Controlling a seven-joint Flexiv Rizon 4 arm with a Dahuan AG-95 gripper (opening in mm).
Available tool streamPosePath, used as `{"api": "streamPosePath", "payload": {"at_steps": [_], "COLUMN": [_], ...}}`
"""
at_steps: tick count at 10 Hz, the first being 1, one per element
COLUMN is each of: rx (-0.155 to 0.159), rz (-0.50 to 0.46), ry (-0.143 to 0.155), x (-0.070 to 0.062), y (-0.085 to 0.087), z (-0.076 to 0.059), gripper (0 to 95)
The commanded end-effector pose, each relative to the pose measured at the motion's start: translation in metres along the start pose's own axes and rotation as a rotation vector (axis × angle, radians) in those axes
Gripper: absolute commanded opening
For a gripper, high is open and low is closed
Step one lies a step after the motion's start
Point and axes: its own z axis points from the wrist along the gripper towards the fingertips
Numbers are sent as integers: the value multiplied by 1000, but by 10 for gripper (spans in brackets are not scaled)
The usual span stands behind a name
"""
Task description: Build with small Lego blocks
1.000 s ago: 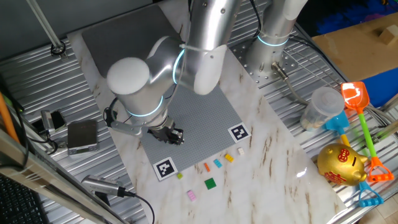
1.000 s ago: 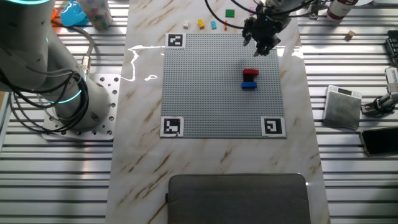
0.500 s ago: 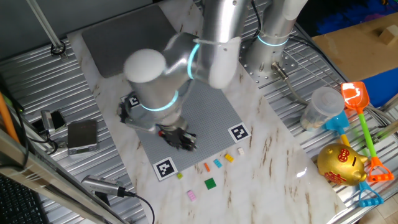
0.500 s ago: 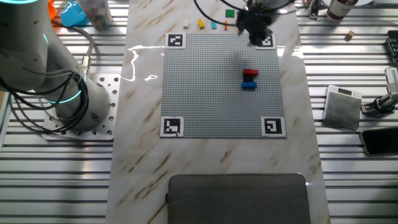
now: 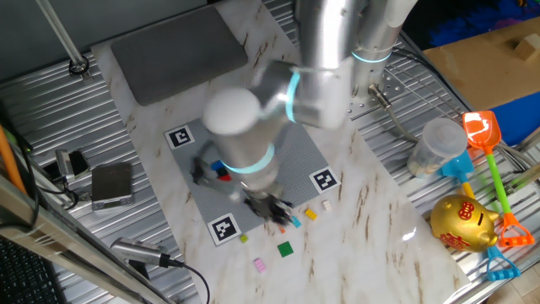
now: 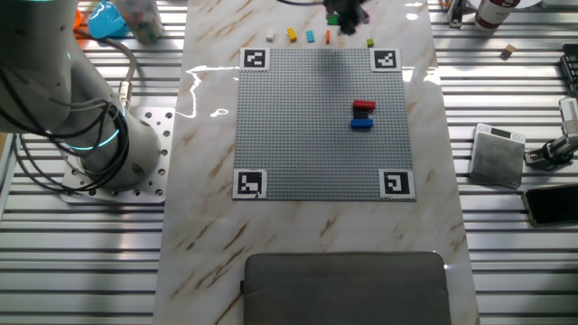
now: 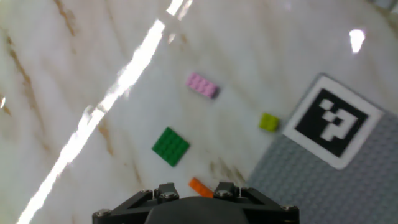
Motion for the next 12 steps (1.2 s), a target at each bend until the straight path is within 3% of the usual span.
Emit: {"api": "streamPosePath", "payload": {"at_steps": [1, 3, 5, 8, 12], "rx": [16, 65, 103, 112, 109], "rz": [-43, -136, -215, -320, -384], "ry": [-6, -12, 20, 45, 53], "x": [0, 0, 1, 1, 1], "y": [-1, -4, -12, -12, -12], "z": [1, 2, 0, 0, 0], "gripper": [380, 380, 380, 380, 380]}}
